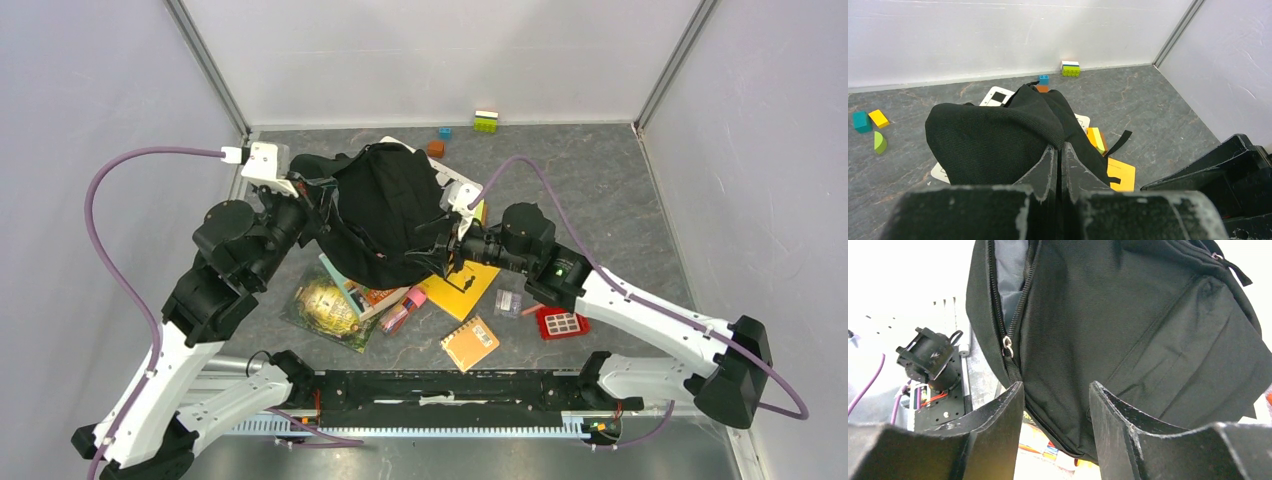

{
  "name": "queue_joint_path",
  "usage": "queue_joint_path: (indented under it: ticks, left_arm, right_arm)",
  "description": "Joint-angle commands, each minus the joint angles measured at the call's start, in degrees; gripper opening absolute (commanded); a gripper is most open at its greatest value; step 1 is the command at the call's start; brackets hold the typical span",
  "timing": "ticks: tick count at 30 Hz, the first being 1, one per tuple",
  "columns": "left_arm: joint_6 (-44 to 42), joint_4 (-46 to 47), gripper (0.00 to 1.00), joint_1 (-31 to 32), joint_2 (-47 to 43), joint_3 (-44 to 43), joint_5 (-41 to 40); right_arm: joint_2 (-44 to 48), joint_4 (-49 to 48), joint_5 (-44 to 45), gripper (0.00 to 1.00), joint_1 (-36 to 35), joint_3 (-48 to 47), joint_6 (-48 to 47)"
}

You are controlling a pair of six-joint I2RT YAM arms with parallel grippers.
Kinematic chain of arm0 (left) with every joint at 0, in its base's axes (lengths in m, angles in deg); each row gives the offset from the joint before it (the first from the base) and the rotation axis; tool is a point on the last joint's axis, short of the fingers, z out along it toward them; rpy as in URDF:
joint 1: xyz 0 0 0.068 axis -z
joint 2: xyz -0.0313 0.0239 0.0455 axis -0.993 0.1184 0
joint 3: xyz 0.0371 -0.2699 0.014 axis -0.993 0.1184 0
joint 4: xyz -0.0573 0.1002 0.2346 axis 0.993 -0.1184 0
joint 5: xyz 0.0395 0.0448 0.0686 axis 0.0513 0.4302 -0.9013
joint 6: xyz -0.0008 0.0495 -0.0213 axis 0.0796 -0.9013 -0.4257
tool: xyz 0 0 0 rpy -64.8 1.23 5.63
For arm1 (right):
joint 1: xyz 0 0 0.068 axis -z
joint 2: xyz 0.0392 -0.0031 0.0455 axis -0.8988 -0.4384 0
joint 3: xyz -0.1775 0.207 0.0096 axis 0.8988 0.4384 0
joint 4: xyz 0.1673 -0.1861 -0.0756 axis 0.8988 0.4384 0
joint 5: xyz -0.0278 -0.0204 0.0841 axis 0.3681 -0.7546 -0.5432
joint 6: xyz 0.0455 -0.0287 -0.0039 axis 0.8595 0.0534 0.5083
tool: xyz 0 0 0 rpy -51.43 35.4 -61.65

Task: Pack the student bag
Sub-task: Unzip the student bag at the center of the board.

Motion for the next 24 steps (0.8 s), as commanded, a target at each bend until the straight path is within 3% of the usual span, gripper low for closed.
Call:
queue_joint_path:
  ticks: [1, 8, 24]
  left_arm:
    - [-1.88, 4.04, 0.02, 0.08, -1.12, -0.28, 1.72]
    - [-2.46, 3.69, 0.02, 0.08, -1.3, -0.41, 2.06]
    - [-3.24, 2.99, 0.02, 0.08, -1.24, -1.12, 3.64]
  right_arm:
    - [-0.62, 0.01, -10.01, 0.55, 1.93, -2.91, -0.83]
    - [-6.03, -1.07, -25.09, 0.51, 2.57, -6.34, 2.04]
    - [-9.68, 1.64, -28.79, 0.52, 4.98, -6.98, -0.32]
